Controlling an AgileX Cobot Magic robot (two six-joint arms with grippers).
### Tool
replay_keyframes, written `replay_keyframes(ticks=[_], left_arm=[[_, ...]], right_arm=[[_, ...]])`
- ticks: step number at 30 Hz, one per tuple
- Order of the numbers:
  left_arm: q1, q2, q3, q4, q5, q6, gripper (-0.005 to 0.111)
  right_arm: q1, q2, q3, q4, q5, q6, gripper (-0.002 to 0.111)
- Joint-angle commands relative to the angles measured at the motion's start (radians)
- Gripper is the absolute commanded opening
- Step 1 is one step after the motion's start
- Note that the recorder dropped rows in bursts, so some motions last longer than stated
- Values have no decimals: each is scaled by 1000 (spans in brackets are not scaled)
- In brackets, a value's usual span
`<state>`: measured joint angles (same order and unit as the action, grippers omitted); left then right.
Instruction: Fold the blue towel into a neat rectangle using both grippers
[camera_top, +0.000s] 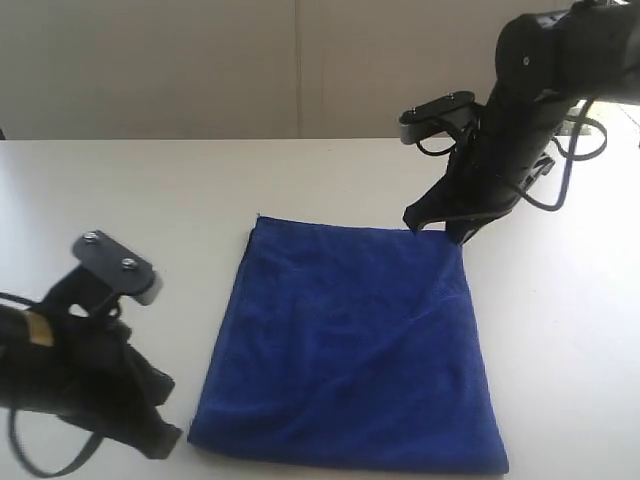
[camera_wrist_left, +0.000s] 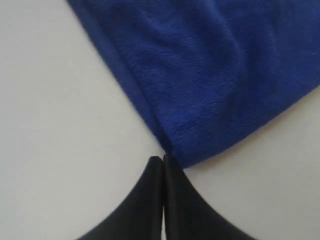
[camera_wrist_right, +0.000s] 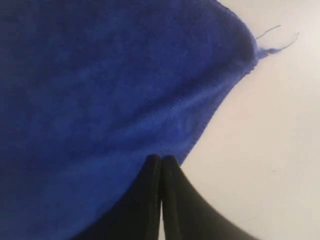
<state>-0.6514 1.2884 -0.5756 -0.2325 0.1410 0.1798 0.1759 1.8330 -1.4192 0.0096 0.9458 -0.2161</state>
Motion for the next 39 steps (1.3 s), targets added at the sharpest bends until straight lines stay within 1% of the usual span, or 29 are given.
replay_keyframes(ticks=[1, 3, 6, 10, 14, 17, 19, 25, 29, 36, 39], left_arm=[[-26, 215, -177, -19, 90, 85, 0], [-26, 293, -255, -19, 129, 119, 0], [-26, 369, -316, -19, 144, 143, 0], [-26, 424, -333, -21, 174, 143, 0], [-26, 430, -325, -21, 246, 172, 0], [-26, 430, -321, -21, 276, 176, 0], [-26, 430, -321, -26, 297, 176, 0], [-26, 430, -320, -40, 352, 176, 0], [-26, 430, -318, -44, 373, 176, 0], [-28, 430, -256, -51, 340, 176, 0], [-28, 430, -234, -51, 326, 176, 0]], right_arm=[[31, -132, 118, 76, -16, -28, 0], [46, -194, 193, 106, -39, -28, 0], [78, -262, 331, 171, -91, -62, 0], [128, -300, 513, 219, -242, -79, 0], [163, -288, 619, 267, -393, -79, 0], [185, -265, 654, 284, -459, -79, 0], [195, -246, 664, 284, -472, -79, 0], [201, -181, 664, 284, -471, -91, 0], [201, -167, 664, 256, -440, -97, 0], [201, -167, 664, 160, -385, -68, 0], [201, -167, 664, 150, -362, -71, 0]])
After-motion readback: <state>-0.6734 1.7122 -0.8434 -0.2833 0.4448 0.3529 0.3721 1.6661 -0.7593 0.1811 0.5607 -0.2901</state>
